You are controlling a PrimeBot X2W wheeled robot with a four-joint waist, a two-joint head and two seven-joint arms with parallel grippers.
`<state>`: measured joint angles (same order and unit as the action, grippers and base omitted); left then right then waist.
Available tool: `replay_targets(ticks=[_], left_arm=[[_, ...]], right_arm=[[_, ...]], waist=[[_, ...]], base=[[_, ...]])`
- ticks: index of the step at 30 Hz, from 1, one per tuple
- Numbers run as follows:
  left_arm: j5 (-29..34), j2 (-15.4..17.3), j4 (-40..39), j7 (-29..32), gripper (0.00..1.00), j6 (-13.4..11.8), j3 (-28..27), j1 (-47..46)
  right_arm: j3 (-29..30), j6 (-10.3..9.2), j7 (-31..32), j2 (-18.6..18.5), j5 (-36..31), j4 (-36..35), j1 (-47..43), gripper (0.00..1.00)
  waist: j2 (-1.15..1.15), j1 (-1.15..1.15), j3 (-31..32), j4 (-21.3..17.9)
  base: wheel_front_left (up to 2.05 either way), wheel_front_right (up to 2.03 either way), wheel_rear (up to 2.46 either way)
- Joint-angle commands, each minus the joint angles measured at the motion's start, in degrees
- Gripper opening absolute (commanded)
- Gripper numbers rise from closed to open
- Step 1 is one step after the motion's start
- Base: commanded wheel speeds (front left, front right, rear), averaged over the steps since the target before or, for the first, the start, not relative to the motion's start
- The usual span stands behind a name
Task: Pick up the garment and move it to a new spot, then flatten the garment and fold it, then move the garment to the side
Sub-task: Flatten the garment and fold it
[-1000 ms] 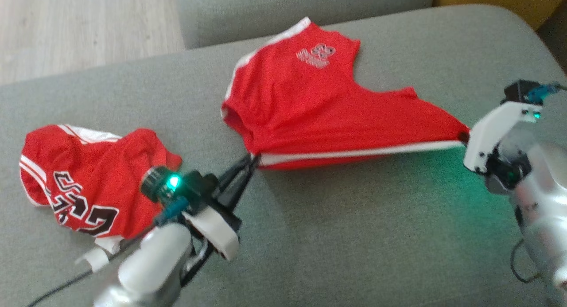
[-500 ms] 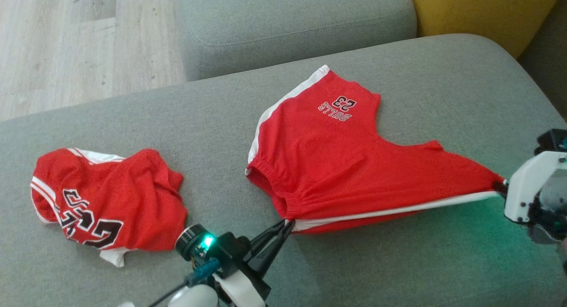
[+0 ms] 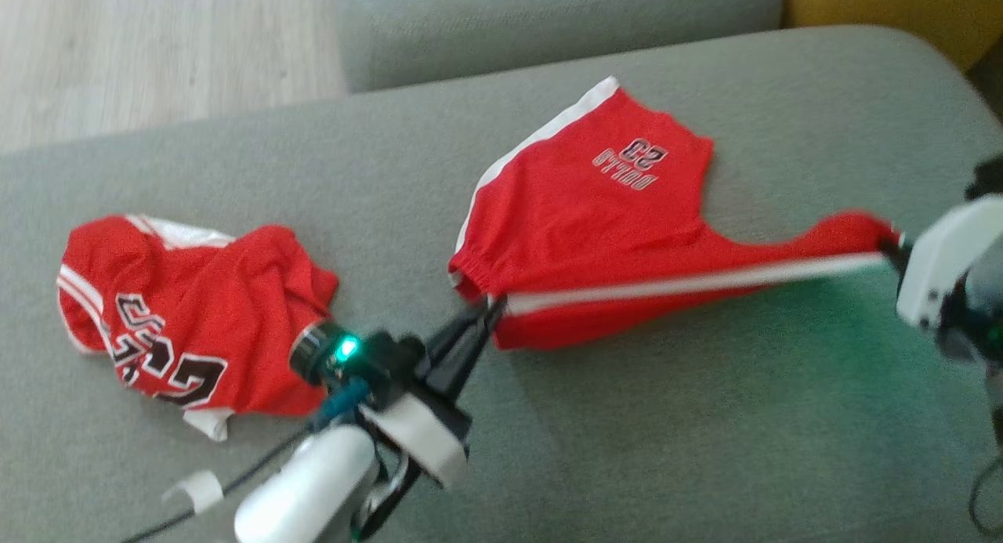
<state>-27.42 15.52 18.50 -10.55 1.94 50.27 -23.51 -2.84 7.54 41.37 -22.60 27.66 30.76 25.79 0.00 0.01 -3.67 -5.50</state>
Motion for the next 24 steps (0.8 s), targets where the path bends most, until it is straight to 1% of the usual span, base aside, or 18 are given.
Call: replay_targets(ticks=[1, 5, 10, 16, 17, 24], left_arm=[[-1.14, 0.51, -0.85, 0.13, 0.0, -0.45, -3.37, -4.03], [-1.48, -0.21, 1.34, 0.2, 0.0, 0.22, -4.05, -7.2], [-0.84, -1.42, 3.5, -0.13, 0.0, 1.0, -3.99, -11.39], [-0.11, -3.66, 5.94, -0.68, 0.0, 1.48, -3.57, -15.65], [0.18, -4.65, 6.78, -0.93, 0.0, 1.8, -3.1, -16.89], [0.92, -8.03, 10.07, -2.09, 0.0, 2.93, -1.6, -20.99]], right_arm=[[0.82, -0.05, 0.28, -0.34, -1.45, -2.71, 4.77, 0.0], [2.99, -0.05, 1.26, 1.87, -4.59, -1.54, 9.46, 0.0], [4.38, -0.05, 1.28, 4.22, -8.68, 2.57, 16.37, 0.0], [5.53, -0.05, -0.02, 5.14, -13.61, 8.27, 24.81, 0.0], [6.65, -0.05, -1.06, 5.33, -15.03, 10.21, 27.32, 0.0], [9.81, -0.05, -4.55, 6.16, -20.58, 17.07, 34.41, 0.0]], waist=[[0.0, -0.01, -2.22, 1.57], [0.0, -0.01, -4.9, 3.01], [0.0, -0.01, -8.76, 5.37], [0.0, -0.01, -13.32, 9.06], [0.0, -0.01, -14.58, 10.47], [0.0, -0.01, -18.2, 14.09]], base=[[0.0, 0.0, 0.0], [0.0, 0.0, 0.0], [0.0, 0.0, 0.0], [0.0, 0.0, 0.0], [0.0, 0.0, 0.0], [0.0, 0.0, 0.0]])
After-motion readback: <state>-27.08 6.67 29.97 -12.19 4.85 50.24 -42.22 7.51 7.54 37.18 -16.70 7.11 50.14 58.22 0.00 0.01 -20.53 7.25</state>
